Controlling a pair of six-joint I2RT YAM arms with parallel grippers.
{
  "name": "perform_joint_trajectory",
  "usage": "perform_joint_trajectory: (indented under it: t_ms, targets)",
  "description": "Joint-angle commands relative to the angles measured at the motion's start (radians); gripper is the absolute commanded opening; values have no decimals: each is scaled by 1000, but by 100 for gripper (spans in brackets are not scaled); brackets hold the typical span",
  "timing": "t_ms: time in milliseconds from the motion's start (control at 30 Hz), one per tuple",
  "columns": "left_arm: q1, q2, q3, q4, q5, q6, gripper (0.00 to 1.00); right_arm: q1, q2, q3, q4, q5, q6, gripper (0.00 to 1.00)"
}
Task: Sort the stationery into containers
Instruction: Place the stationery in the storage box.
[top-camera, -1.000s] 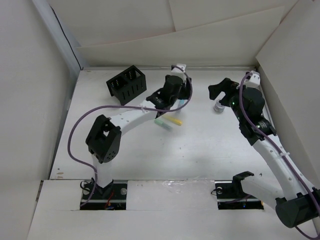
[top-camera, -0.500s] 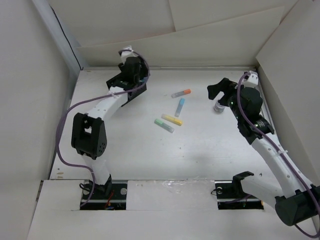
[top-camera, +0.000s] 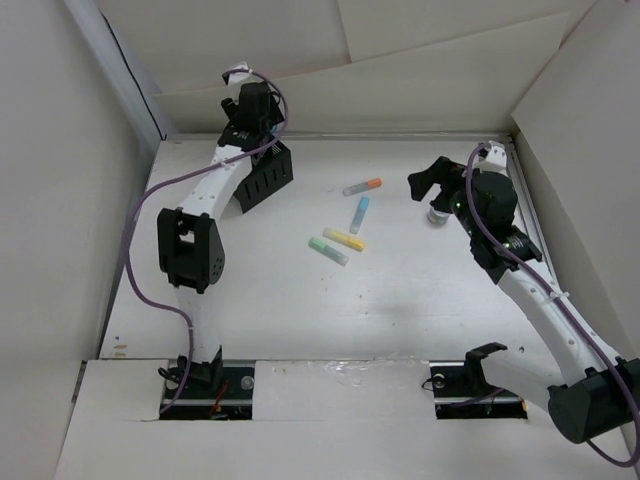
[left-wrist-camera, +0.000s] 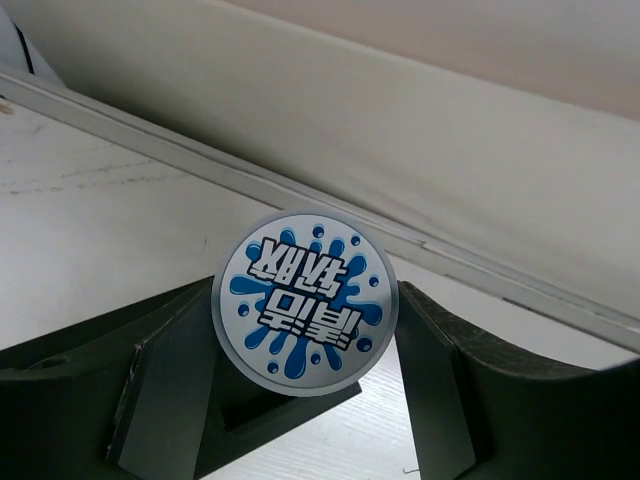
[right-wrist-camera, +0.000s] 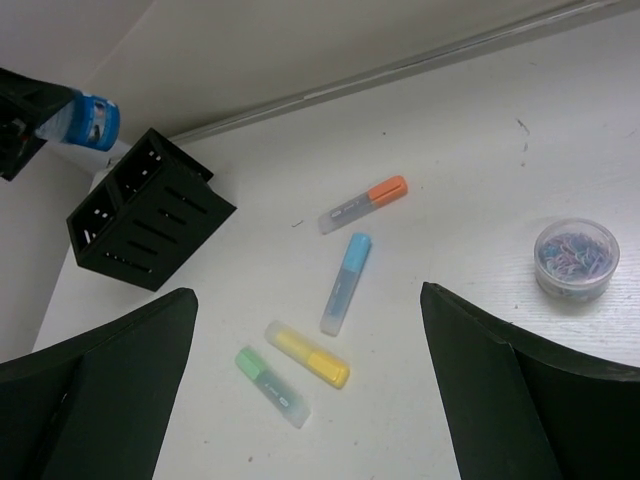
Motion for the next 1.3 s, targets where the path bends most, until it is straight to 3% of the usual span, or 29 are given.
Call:
perform_joint_trajectory:
  t_ms: [0, 700, 1033, 1267]
  targets:
    - [-4, 38, 114, -41, -20, 30, 30, 2, 0, 6, 47, -15, -10, 100]
    - [-4, 18, 3, -50, -31, 39, 26, 11, 9, 6, 47, -6, -10, 100]
    - [-4, 28, 21, -113, -31, 39, 26, 11, 9, 6, 47, -15, -10, 100]
    - [-24, 49, 42, -138, -49, 49, 53, 11, 9, 6, 47, -26, -10, 100]
